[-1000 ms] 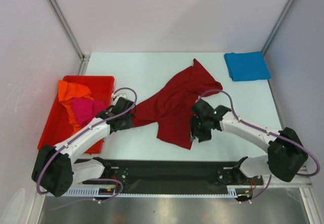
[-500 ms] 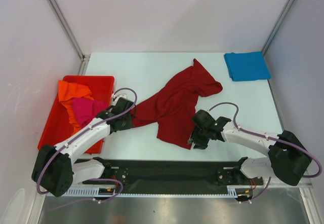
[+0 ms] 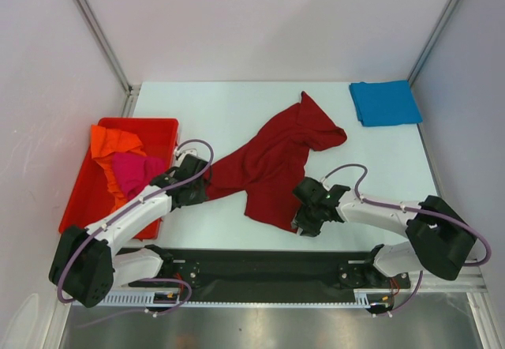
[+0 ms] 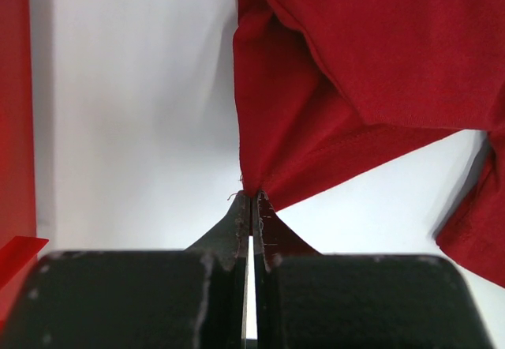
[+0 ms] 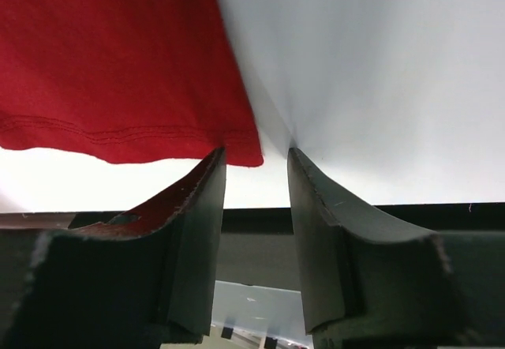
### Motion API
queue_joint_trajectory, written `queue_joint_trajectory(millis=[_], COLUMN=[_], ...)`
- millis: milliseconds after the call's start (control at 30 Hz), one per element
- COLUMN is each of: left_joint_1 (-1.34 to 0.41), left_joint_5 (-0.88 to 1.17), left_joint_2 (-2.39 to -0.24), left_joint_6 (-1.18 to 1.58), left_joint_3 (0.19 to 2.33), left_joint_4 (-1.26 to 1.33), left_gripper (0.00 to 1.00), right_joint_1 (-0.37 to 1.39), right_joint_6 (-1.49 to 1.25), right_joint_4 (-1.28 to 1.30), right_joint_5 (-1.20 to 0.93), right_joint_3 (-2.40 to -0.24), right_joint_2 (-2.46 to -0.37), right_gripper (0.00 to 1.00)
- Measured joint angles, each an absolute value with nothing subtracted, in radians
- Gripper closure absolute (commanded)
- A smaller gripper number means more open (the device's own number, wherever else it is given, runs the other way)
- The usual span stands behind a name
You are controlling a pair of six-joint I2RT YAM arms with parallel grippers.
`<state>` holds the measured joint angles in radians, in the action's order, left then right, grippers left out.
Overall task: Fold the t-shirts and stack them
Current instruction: Flatten the tshirt out
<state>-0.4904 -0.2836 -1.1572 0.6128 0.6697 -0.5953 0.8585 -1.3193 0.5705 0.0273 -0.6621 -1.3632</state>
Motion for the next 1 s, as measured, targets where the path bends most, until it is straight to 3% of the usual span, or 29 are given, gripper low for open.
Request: queue_joint_trajectory(millis=[300,433,467,533,800,1000], left_joint_1=[-0.49,-0.49,-0.49,-0.49,-0.49,-0.49], left_joint_5=[-0.284,-0.284,-0.284,-0.284,-0.285,-0.303], left_joint_2=[-1.156,-1.149,-1.148,-1.146,-1.116,-1.028], left_joint_6=[0.614,0.622,0.623,0.628,0.628,0.603], left_joint_3=[0.669,0.665,0.664,0.661,0.661,0.776], left_joint_4=[-0.593,-0.593,-0.591,-0.59,-0.601,-0.699], left_gripper=[1.0,1.0,1.0,1.0,1.0,1.0], right_joint_1=[0.862,0.862,0.862,0.862,0.831,0.583], right_joint_6=[-1.337,-1.349,-1.351,-1.351,-1.242,-0.991], right_joint_4=[0.552,0.542,0.54,0.54,0.709,0.89], right_joint_5=[0.02,0.019,0.018,0.02,0.146,0.228], right_joint_3=[-0.7,-0.702,-0.702,-0.702,-0.802,-1.103], right_joint_2=[-1.423,-1.435,-1.437,-1.437,-1.393,-1.164], right_gripper=[0.69,0.83,0.92,1.0,1.0,1.0])
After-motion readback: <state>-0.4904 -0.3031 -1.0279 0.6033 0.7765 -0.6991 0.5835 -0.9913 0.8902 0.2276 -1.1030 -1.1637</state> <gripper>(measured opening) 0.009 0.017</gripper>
